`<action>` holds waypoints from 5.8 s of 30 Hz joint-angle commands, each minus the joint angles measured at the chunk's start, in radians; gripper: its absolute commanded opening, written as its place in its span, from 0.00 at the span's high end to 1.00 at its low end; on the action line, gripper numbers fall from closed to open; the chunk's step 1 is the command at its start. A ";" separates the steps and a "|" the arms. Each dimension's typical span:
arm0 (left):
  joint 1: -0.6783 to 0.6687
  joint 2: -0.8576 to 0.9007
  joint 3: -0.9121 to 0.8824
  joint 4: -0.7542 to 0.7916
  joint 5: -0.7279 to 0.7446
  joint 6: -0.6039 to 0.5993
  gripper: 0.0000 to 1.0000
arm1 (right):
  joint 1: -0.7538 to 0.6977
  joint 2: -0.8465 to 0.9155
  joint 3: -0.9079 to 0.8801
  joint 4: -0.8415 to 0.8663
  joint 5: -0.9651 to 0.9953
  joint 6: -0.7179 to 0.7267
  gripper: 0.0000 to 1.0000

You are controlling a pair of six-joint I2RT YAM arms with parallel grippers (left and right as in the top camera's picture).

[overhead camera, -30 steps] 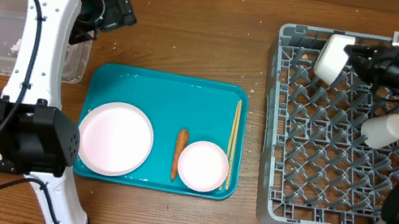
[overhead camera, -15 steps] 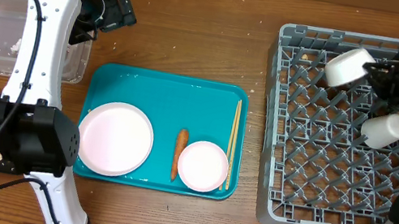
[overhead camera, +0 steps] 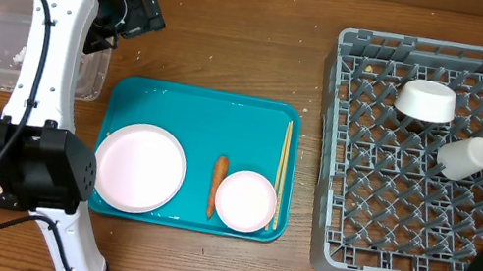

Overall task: Sort waste into correct bins and load items into the dishwasher
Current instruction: 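Move the right gripper to the small white dish on the tray, then grasp the dish, carry it right and set it in the rack, then move the right gripper to the chopsticks and grasp one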

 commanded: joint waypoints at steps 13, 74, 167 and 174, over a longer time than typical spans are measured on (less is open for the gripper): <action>-0.002 -0.015 0.000 0.000 0.004 -0.010 0.00 | 0.710 -0.121 -0.073 -0.162 0.162 -0.151 0.00; -0.002 -0.015 0.000 0.000 0.004 -0.010 0.00 | 1.279 0.124 -0.492 0.325 0.397 0.435 0.96; -0.008 -0.015 0.000 0.000 0.004 -0.010 0.00 | 0.259 -0.280 -0.354 -0.266 0.269 -0.079 0.13; -0.008 -0.015 0.000 0.000 0.004 -0.010 0.00 | 0.620 -0.275 -0.376 -0.055 0.273 0.001 0.16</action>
